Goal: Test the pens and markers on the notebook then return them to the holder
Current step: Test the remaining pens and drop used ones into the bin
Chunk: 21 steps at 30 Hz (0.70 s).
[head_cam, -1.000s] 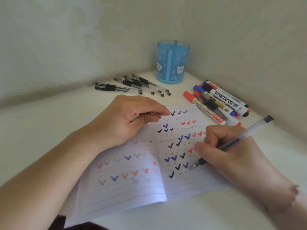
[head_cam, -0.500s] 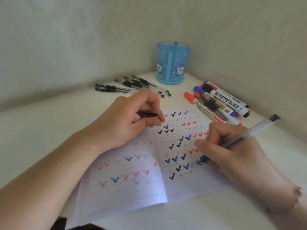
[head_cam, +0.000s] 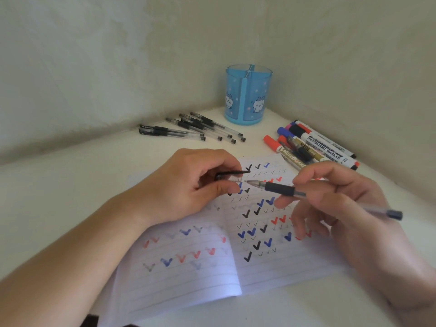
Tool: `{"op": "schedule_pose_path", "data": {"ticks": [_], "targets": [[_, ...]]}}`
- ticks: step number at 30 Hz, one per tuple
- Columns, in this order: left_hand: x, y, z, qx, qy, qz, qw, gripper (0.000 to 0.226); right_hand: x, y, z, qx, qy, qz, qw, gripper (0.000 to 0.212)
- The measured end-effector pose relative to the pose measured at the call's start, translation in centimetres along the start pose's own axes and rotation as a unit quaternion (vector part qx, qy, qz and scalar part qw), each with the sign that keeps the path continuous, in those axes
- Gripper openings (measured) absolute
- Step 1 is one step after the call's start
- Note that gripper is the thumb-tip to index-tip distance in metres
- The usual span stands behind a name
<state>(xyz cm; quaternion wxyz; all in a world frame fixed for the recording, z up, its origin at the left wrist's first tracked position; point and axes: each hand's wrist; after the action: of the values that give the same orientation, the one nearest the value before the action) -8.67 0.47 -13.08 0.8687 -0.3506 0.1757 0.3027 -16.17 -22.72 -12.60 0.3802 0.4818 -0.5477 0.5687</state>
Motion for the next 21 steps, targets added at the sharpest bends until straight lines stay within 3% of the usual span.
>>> {"op": "schedule_pose_path", "data": {"ticks": [7, 21], "targets": [[-0.3, -0.2, 0.1, -0.003, 0.011, -0.008, 1.0, 0.027, 0.0, -0.1, 0.2, -0.001, -0.006, -0.01, 1.0, 0.019], [-1.1, -0.1, -0.6, 0.016, 0.08, -0.002, 0.997, 0.022, -0.4, 0.2, -0.6, 0.016, 0.0, -0.001, 1.0, 0.011]]}}
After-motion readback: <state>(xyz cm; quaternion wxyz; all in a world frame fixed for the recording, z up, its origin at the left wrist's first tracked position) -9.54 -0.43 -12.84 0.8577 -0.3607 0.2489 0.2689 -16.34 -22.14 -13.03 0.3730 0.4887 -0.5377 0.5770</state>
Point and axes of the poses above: each hand's wrist, its own y-axis away from the middle knuckle, its own z-axis out of the back of the hand, x = y × z, and after that the axes turned 2 degrees about -y, right-handed
